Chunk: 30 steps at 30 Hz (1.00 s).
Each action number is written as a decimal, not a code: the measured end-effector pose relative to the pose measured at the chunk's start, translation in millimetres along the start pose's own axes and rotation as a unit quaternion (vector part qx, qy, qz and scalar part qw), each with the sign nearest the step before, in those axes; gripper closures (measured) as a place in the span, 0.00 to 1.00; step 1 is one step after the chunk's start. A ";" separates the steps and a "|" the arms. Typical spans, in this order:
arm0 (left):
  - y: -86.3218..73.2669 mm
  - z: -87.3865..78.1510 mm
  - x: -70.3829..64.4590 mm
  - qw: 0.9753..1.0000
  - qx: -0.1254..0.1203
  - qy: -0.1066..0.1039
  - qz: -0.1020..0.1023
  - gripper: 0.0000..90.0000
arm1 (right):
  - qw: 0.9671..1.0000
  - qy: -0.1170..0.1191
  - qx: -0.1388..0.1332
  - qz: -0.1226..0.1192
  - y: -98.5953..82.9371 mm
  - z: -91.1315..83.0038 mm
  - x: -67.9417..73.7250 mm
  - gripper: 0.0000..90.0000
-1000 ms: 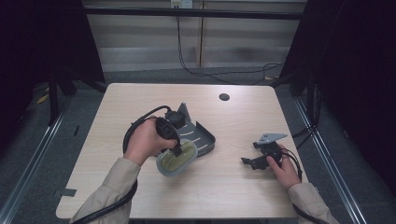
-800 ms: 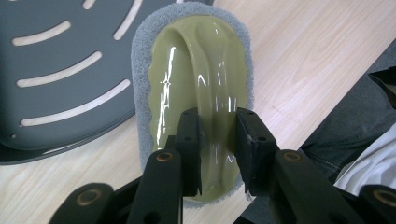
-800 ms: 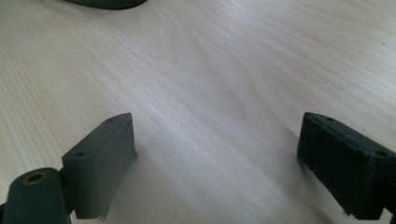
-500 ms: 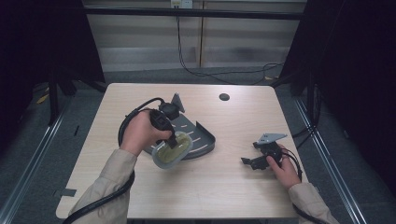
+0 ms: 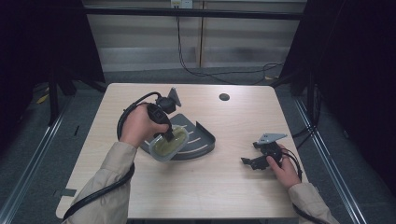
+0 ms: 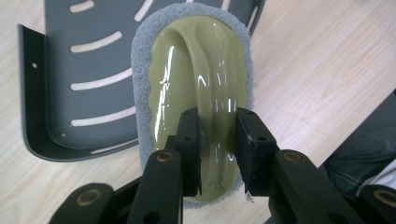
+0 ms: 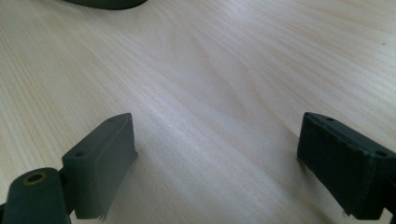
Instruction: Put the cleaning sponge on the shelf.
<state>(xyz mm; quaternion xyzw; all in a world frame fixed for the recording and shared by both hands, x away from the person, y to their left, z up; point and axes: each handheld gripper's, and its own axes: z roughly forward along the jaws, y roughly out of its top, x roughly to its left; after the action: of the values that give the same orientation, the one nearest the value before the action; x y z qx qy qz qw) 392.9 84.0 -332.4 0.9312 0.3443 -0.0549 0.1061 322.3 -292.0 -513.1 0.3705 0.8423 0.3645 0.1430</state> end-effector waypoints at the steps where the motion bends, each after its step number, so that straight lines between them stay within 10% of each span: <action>1: 0.9 0.1 0.8 1.000 -0.002 -0.001 0.002 0.80 | 1.000 0.000 0.000 0.000 0.0 0.0 0.0 0.12; 30: 24.1 6.8 24.8 1.000 -0.012 0.006 -0.008 0.80 | 1.000 0.000 0.001 0.000 0.0 -0.2 -0.1 0.12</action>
<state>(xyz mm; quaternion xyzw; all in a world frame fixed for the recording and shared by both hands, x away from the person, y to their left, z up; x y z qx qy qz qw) 427.2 80.1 -339.5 0.9275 0.3526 -0.0464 0.1150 322.3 -292.1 -512.9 0.3704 0.8428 0.3637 0.1422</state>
